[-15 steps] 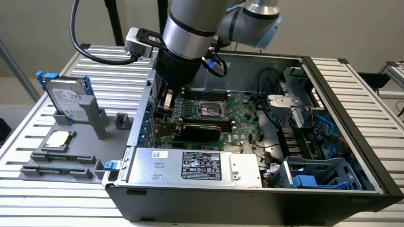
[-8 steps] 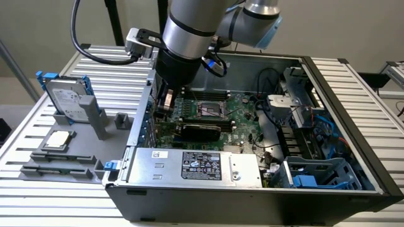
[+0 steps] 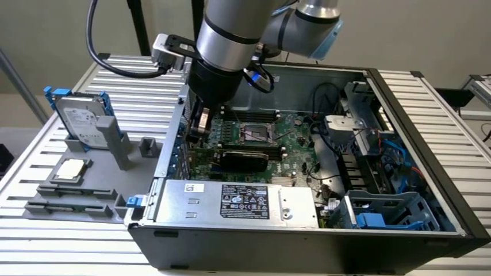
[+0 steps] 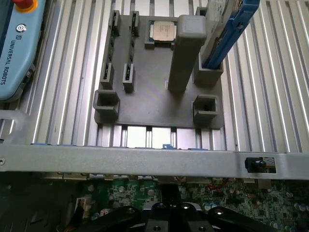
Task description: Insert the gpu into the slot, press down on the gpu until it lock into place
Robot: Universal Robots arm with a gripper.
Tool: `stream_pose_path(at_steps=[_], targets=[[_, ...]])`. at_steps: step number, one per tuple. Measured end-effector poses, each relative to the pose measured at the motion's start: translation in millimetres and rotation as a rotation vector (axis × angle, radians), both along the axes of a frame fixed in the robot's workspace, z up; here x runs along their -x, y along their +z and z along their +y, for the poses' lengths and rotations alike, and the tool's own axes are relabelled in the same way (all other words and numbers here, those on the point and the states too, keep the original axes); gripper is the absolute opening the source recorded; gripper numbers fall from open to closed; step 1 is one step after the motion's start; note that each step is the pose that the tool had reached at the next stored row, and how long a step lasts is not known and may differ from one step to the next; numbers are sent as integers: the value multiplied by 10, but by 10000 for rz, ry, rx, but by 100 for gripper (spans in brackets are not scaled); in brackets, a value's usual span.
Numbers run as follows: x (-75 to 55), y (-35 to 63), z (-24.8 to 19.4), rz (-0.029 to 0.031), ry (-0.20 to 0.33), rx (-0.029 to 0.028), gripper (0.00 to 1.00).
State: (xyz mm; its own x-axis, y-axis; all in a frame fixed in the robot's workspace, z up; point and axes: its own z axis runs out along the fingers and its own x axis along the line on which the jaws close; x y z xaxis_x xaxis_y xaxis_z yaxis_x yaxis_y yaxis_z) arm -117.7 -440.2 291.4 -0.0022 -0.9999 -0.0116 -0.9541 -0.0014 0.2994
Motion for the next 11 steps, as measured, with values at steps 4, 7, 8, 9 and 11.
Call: stream_pose_path(at_steps=[4,7,8,9,11], targets=[[3,1,6,17,-6,2,11],[7,1,7,71,-16,2,11],[7,2,7,95,-17,2,11],[8,2,7,117,-17,-1,11],[8,7,7,153,-20,-2,11]])
